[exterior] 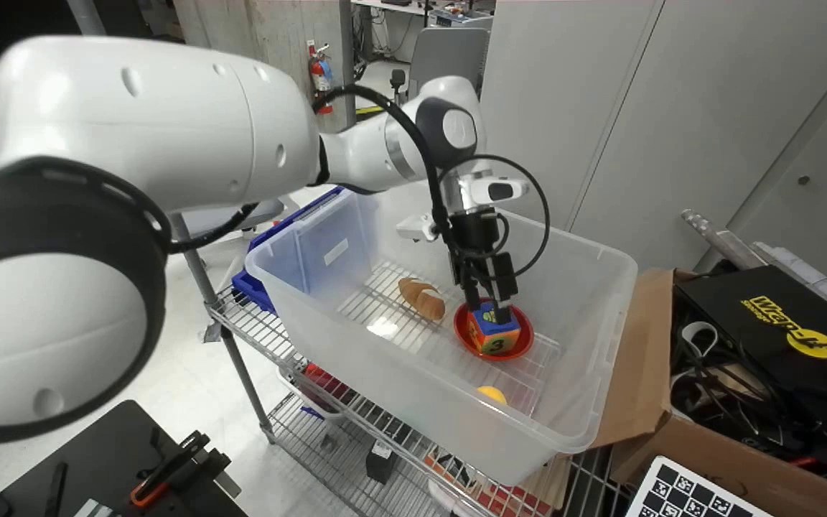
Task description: Put the cube in the red bowl
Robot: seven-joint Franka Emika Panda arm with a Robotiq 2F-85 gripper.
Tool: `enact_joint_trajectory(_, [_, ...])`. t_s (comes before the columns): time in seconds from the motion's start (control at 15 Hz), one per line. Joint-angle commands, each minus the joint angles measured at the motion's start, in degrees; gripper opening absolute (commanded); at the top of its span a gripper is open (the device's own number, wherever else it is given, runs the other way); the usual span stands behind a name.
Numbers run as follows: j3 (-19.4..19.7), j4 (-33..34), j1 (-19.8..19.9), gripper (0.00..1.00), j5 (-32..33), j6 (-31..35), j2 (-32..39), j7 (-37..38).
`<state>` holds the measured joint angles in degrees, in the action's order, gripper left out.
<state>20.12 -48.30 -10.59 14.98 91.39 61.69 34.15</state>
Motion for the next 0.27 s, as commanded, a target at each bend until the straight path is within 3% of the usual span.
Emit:
enact_joint_trajectory(0.0, [-1.62, -9.5, -3.2, 1.0, -1.45, -5.66, -10.95, -2.97])
enact_joint_trajectory(0.07, [-0.18, -2.79, -1.72, 1.0, -0.38, -3.59, -4.57, -1.34])
enact_joint_trajectory(0.2, [-0.34, -3.72, -2.48, 1.0, -0.47, -4.16, -6.49, -1.53])
